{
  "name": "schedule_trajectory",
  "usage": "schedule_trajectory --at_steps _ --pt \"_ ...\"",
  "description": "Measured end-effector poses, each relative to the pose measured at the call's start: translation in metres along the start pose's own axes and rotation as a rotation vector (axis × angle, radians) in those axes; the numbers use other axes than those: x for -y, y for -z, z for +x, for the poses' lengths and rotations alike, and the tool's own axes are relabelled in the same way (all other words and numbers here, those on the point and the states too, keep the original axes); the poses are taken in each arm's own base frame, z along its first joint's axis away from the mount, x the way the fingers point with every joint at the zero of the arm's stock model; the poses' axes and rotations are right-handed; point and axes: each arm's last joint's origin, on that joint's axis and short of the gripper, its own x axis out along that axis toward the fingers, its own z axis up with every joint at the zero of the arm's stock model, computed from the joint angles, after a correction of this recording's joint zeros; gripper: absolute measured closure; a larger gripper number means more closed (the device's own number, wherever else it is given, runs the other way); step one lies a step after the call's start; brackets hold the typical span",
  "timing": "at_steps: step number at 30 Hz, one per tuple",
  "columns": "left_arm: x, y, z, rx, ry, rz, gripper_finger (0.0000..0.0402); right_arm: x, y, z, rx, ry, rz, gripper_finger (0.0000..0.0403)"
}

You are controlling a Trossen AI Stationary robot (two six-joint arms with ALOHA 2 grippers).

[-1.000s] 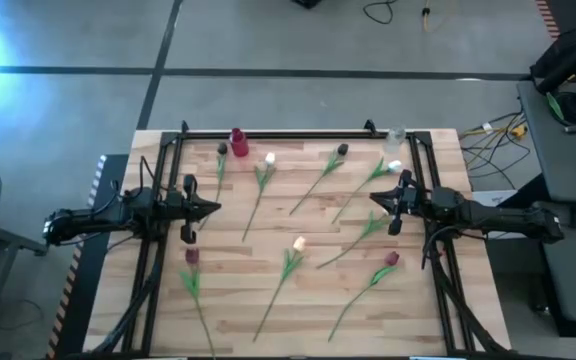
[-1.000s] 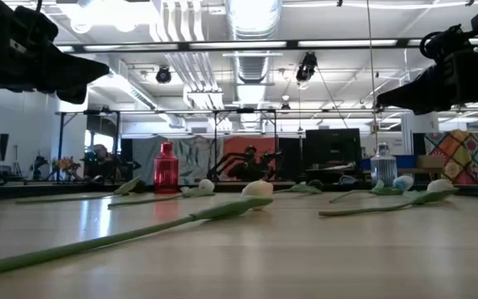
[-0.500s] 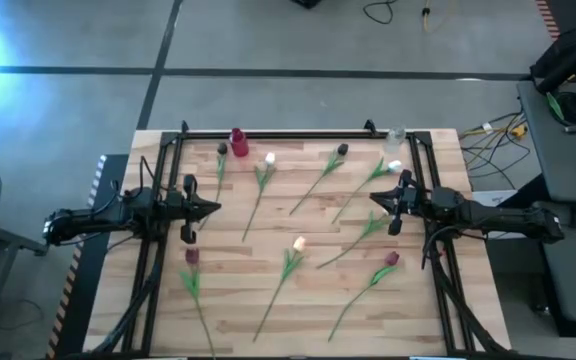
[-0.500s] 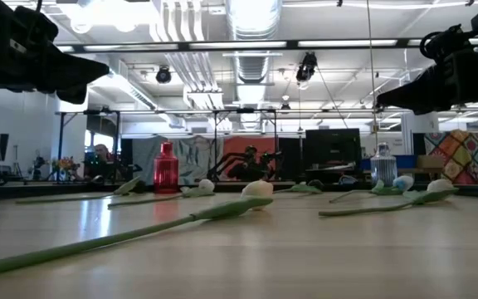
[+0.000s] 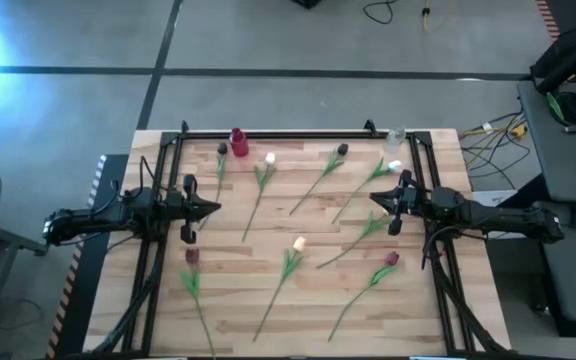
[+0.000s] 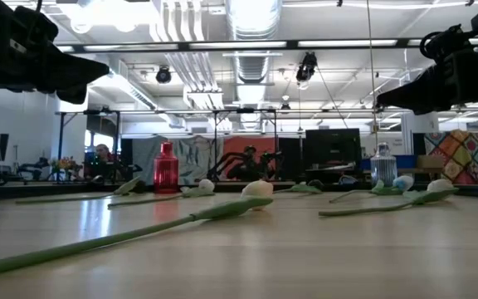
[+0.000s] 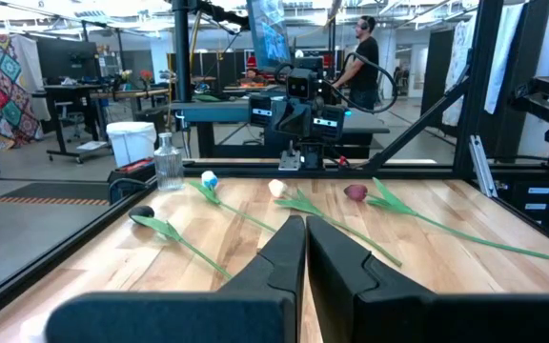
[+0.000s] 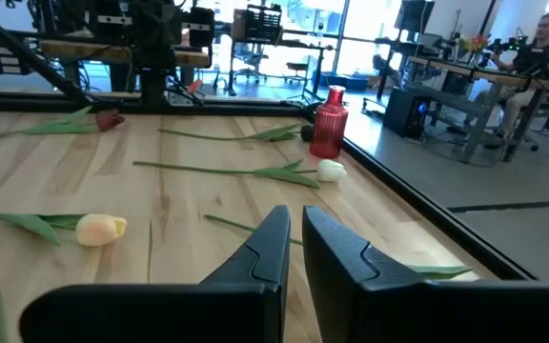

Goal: Sort flowers into vase by color

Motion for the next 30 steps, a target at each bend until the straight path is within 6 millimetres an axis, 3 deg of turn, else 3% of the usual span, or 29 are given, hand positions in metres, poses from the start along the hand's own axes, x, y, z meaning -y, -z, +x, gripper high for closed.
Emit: schedule_trajectory --at_steps 10,20,30 --pt "0.0 0.0 0.0 0.0 0.0 0.0 0.0401 0.001 -0.007 0.0 0.075 0.017 -0.019 0.0376" --pt "0.0 0.0 0.0 0.0 0.0 0.0 0.0401 0.0 -0.02 -0.001 0.199 -0.072 0.239 0.0375" --pt "0.0 0.0 0.0 0.0 0.0 0.0 0.0401 -0.017 -0.006 0.02 -0.084 0.02 0.232 0.0374"
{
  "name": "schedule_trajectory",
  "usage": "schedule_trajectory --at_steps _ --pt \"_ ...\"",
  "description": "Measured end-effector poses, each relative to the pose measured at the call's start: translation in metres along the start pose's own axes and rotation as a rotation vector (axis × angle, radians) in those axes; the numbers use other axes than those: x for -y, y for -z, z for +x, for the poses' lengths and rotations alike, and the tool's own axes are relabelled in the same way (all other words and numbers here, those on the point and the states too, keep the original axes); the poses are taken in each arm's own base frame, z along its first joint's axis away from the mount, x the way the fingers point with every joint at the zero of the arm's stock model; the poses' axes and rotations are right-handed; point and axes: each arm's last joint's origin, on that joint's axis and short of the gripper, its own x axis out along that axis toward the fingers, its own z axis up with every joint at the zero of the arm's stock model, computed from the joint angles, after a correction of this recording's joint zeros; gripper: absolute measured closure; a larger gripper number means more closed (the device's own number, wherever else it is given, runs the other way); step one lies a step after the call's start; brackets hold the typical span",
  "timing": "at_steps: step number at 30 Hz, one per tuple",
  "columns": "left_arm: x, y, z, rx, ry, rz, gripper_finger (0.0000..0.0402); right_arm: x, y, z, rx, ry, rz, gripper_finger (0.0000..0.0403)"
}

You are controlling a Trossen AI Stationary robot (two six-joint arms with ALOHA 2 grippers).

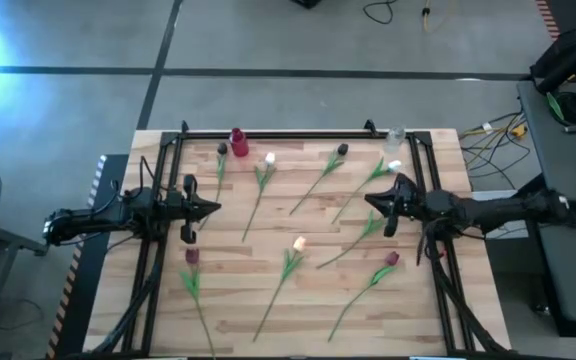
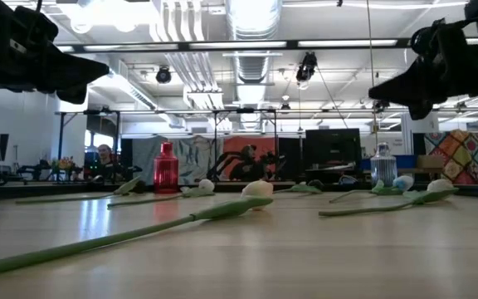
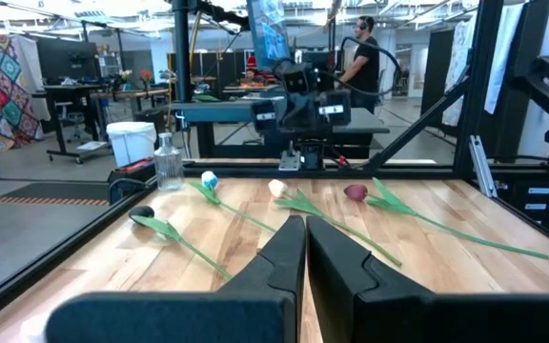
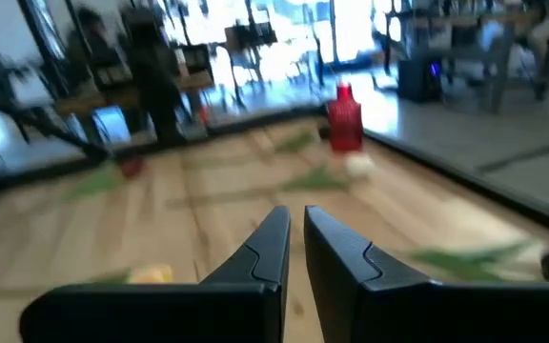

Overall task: Sort flowers into vase by color
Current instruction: Put the right white tulip into the transparent vase

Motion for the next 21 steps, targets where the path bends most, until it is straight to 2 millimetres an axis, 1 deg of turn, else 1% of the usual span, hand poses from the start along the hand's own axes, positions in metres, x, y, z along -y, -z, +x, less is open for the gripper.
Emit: schedule_trajectory --at_steps 2,4,10,14,21 --pt "0.0 0.0 0.0 0.0 0.0 0.0 0.0401 -0.004 0.002 0.004 -0.043 0.049 0.005 0.0374" --pt "0.0 0.0 0.0 0.0 0.0 0.0 0.0401 -0.007 0.002 0.008 -0.065 0.104 0.046 0.0374" --pt "0.0 0.0 0.0 0.0 0.0 0.0 0.0401 -0.011 -0.007 0.02 -0.104 0.255 0.137 0.0374" --pt "0.0 0.0 0.0 0.0 0.0 0.0 0.0401 -0.004 -0.013 0.029 -0.154 0.443 0.259 0.0374" --pt "0.0 0.0 0.0 0.0 0.0 0.0 0.0401 0.01 -0.017 0.045 -0.261 0.656 0.492 0.0374"
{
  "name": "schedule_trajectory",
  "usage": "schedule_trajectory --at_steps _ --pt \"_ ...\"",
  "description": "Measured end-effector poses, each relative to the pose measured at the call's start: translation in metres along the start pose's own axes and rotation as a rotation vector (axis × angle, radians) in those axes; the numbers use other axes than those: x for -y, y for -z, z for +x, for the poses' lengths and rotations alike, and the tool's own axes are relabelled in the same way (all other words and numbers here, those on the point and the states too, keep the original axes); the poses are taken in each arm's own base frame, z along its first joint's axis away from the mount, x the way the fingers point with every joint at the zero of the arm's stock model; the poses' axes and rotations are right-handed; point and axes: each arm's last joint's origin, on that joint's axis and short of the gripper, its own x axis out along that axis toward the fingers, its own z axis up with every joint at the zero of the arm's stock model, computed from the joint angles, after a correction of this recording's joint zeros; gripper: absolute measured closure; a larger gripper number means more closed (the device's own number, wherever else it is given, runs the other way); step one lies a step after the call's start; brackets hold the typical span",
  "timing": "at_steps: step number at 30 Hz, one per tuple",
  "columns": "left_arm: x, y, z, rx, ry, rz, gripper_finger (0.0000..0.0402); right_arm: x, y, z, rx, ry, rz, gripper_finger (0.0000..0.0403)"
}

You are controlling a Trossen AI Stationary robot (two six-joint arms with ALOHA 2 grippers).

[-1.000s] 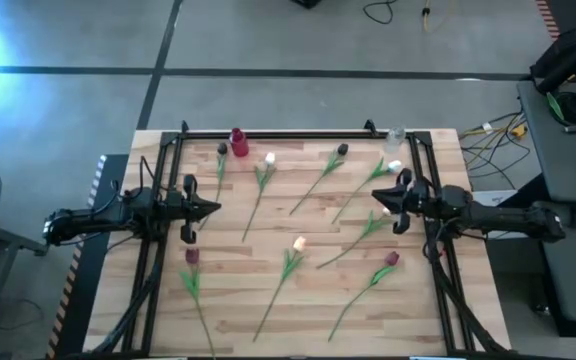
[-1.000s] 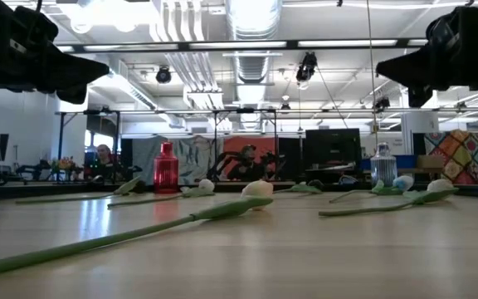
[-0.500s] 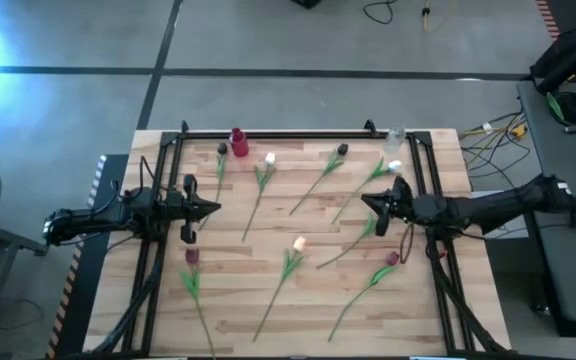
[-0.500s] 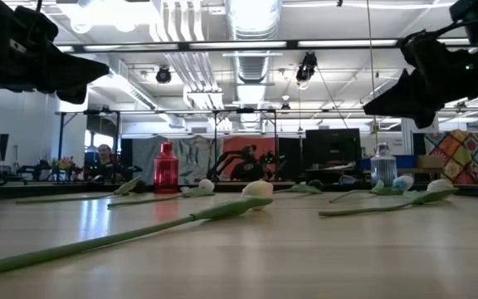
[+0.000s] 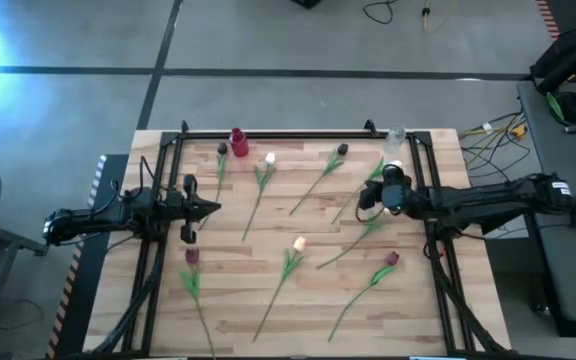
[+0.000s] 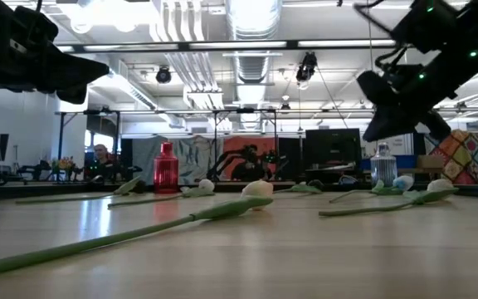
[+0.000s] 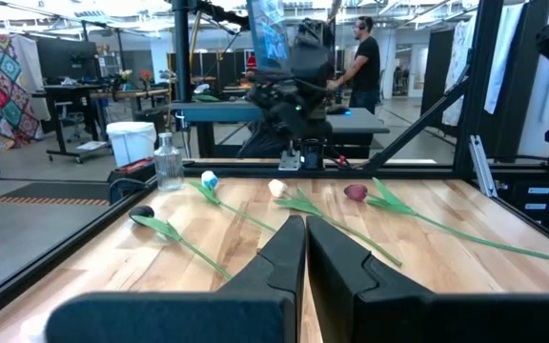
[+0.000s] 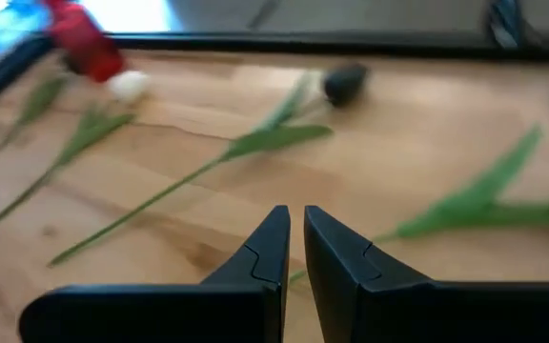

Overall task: Sort flowers into vase by color
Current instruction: Put the right white tulip into the transparent vase

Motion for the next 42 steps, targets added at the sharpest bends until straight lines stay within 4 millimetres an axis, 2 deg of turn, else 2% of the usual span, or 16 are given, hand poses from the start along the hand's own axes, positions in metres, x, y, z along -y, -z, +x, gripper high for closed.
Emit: schedule_trajectory --at_steps 6,11,17,22,30,35,42 --pt "0.0 0.0 0.0 0.0 0.0 0.0 0.0401 0.0 -0.001 0.019 -0.112 0.075 0.178 0.0364" --pt "0.0 0.0 0.0 0.0 0.0 0.0 0.0401 0.007 0.004 0.037 -0.18 0.168 0.351 0.0322" --pt "0.0 0.0 0.0 0.0 0.0 0.0 0.0401 0.017 0.005 0.055 -0.164 0.274 0.548 0.0266" --pt "0.0 0.0 0.0 0.0 0.0 0.0 0.0401 0.019 0.001 0.071 -0.11 0.275 0.676 0.0249" --pt "0.0 0.0 0.0 0.0 0.0 0.0 0.0401 0.03 0.007 0.093 -0.128 0.353 0.87 0.0256" --pt "0.0 0.0 0.0 0.0 0.0 0.0 0.0401 0.033 0.007 0.095 -0.13 0.37 0.878 0.0271" --pt "0.0 0.0 0.0 0.0 0.0 0.0 0.0401 0.039 0.003 0.094 -0.069 0.402 0.853 0.0346"
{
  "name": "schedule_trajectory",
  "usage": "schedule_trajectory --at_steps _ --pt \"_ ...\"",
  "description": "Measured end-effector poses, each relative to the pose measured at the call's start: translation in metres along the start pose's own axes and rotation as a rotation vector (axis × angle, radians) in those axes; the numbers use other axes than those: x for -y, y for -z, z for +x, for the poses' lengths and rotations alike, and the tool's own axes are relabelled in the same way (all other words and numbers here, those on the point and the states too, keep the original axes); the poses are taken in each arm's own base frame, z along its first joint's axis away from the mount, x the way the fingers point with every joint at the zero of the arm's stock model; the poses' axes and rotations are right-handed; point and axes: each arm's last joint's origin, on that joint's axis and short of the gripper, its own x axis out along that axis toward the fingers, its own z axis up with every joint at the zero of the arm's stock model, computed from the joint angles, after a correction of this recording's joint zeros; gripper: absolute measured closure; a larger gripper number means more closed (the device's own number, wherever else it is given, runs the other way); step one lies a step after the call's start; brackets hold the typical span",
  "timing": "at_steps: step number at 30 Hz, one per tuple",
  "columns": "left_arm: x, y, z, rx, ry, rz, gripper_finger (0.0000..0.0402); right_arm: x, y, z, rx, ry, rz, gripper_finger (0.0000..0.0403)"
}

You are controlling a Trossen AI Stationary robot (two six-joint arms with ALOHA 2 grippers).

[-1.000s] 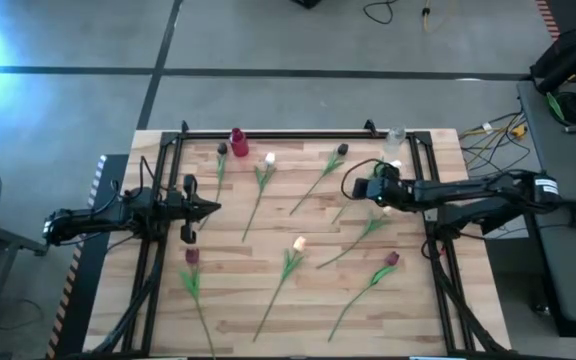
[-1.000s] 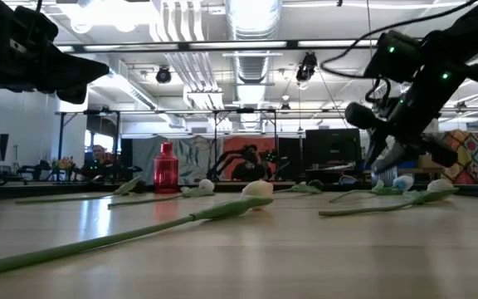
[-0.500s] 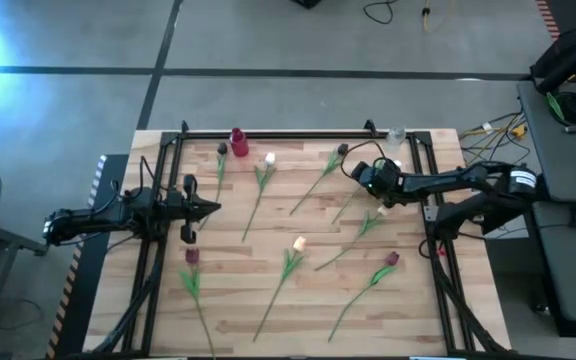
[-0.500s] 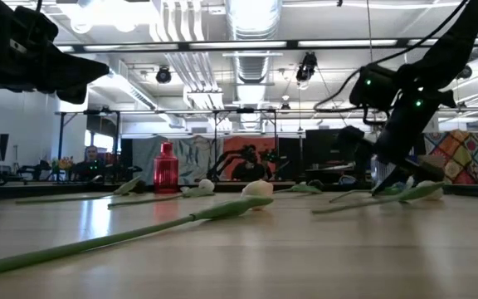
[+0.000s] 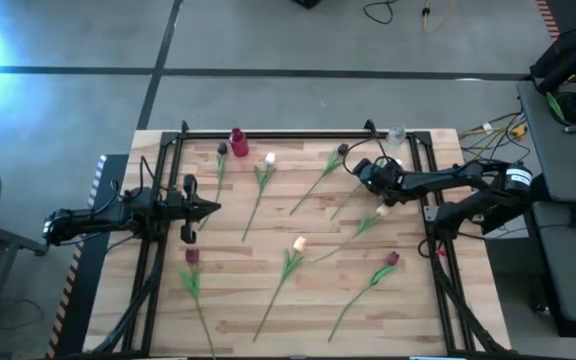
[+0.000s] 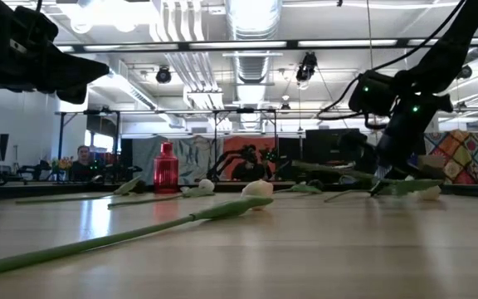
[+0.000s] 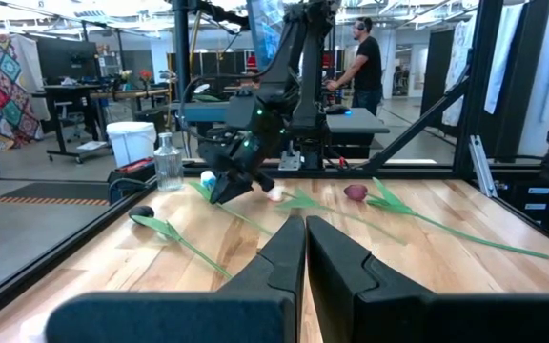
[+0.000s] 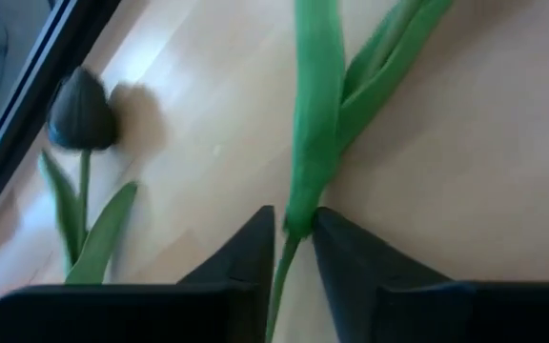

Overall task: Sort flowers into vase by color
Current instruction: Put the right white tulip into the transparent vase

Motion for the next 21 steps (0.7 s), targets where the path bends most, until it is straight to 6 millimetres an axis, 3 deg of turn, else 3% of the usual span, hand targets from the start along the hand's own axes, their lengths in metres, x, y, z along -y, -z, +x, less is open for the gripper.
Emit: schedule_trajectory --at_steps 4,10,16,21 --pt "0.0 0.0 0.0 0.0 0.0 0.0 0.0401 0.001 -0.001 0.002 0.014 0.009 -0.05 0.0385" --pt "0.0 0.0 0.0 0.0 0.0 0.0 0.0401 -0.003 -0.003 -0.004 0.033 -0.016 -0.202 0.0389" --pt "0.0 0.0 0.0 0.0 0.0 0.0 0.0401 -0.037 -0.009 -0.026 0.093 -0.159 -0.44 0.039" --pt "0.0 0.0 0.0 -0.001 0.0 0.0 0.0401 -0.066 -0.02 -0.056 0.161 -0.299 -0.635 0.039"
